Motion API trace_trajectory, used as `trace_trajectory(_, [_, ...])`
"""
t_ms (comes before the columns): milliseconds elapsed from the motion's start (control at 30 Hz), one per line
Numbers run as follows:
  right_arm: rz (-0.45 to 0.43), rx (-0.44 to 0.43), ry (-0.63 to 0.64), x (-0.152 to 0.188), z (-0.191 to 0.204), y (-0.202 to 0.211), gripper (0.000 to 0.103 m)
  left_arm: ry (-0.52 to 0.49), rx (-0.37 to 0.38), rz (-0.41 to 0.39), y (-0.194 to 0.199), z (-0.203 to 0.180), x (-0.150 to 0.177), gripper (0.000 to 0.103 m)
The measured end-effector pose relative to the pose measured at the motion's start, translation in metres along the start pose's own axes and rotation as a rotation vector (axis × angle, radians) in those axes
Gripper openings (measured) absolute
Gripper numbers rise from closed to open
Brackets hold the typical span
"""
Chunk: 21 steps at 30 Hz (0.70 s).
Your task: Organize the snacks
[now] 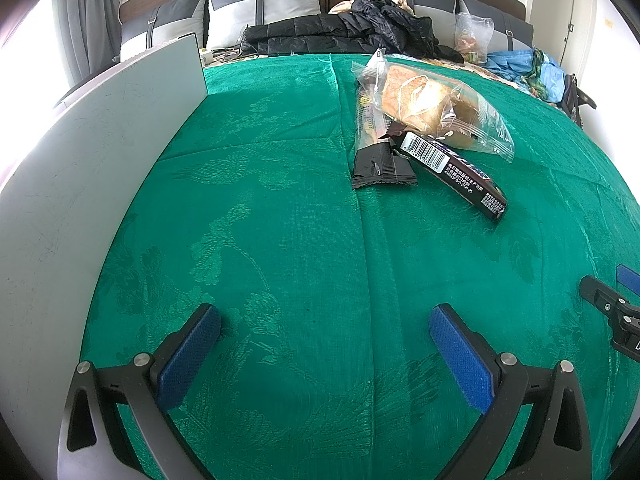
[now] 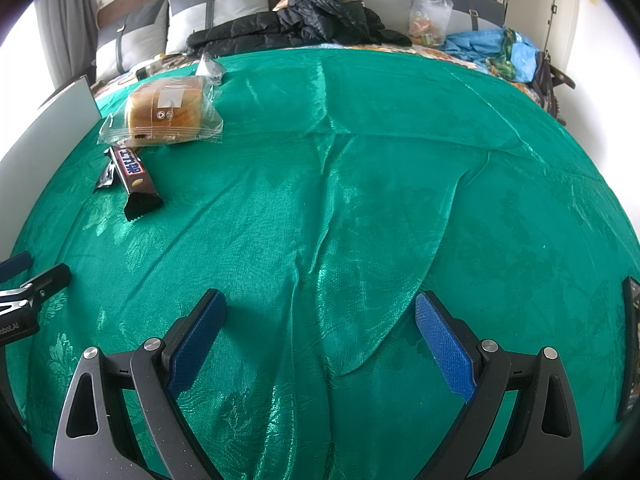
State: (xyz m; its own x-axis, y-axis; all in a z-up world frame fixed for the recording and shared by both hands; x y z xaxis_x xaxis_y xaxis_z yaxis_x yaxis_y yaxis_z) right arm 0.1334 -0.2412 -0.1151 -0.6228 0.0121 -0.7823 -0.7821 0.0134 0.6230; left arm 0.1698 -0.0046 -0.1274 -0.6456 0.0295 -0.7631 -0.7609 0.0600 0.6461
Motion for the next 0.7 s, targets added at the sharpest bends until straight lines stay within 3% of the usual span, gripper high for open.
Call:
trace_trajectory(567, [0.0,0.0,0.0,0.0,0.0,0.0,0.097,-0.008,0.003,0.007,0.002,-0.001,0.002,0.103])
trace_trajectory(700, [0.0,0.0,0.001,0.0,0.0,0.0,0.097,-0.078,0.084,0.08,0.022,0.002,0.015,0.103])
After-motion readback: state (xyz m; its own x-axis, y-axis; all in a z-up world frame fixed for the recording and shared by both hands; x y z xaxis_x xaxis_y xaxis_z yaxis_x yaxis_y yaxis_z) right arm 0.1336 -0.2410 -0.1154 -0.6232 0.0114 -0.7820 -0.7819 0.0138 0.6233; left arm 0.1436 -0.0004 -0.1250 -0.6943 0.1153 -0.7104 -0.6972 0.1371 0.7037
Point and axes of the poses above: each gripper's, at about its wrist camera, not at the fingertips, and y roughly against the way its jaws point, z to its left, x to its underside, the point moved 2 cm from there along -y, roughly the way its jaws point, and after that the axes turned 15 degrees about -z, right-handed, at the moved point
